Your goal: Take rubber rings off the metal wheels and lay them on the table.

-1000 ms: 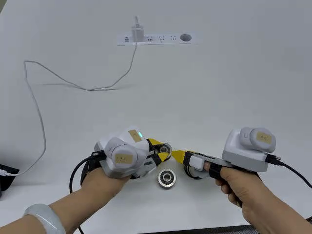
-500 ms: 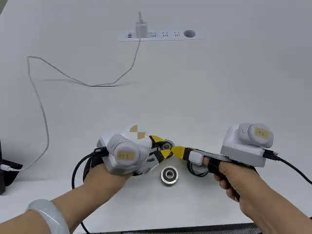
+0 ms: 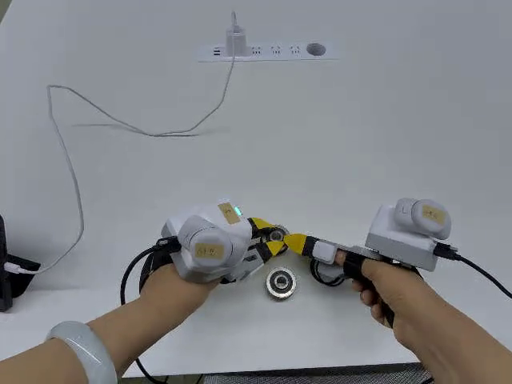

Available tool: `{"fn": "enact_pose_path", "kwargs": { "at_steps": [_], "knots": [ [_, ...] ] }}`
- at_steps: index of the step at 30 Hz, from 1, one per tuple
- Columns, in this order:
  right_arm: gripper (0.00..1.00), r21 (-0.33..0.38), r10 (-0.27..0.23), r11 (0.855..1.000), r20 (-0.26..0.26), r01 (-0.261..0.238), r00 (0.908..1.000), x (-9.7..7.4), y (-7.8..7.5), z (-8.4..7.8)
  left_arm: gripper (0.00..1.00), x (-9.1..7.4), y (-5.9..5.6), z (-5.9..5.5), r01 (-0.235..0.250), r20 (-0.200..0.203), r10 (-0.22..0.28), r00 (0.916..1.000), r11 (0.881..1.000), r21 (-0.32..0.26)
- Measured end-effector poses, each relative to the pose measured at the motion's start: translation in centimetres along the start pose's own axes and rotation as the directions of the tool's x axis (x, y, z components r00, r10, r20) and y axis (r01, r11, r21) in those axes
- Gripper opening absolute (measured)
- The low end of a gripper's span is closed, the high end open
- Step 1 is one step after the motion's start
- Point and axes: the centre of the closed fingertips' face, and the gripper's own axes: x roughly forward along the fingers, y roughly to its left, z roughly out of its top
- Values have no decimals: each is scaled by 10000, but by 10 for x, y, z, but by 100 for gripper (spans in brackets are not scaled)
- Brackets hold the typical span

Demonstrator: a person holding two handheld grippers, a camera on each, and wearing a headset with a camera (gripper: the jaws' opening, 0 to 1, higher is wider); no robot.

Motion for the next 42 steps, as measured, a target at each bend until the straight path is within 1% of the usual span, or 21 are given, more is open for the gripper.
{"fn": "enact_pose_path", "kwargs": {
  "at_steps": [4,7,13,21,24,27,32,36,42],
  "knots": [
    [15,465,229,9987,-1,-229,9997,3,2,0,14,0,0,0,-6,18,6,10000,10000,-10],
    [15,408,202,9990,-33,-201,9998,4,2,1,14,0,0,0,-7,11,7,10000,10000,-7],
    [14,584,285,9979,-65,-280,9996,4,2,1,14,1,0,-1,-5,19,5,10000,10000,-7],
    [14,466,367,9983,-141,-360,9992,2,2,1,14,1,1,-1,4,3,-4,10000,10000,35],
    [14,390,365,9986,-121,-360,9993,0,5,0,14,1,1,-1,8,-9,-8,10000,10000,42],
    [13,314,341,9989,-145,-337,9993,-1,4,0,14,1,1,-1,17,-9,-17,10000,10000,53],
    [9,192,237,9995,-200,-233,9995,-2,2,-1,14,1,1,0,23,-15,-23,10000,10000,66],
    [8,223,278,9994,-248,-272,9993,0,2,-2,14,1,1,0,17,-9,-17,10000,10000,38],
    [9,642,506,9967,-273,-487,9983,2,-1,-3,14,1,1,0,17,-1,-17,10000,10000,17]
  ]
}}
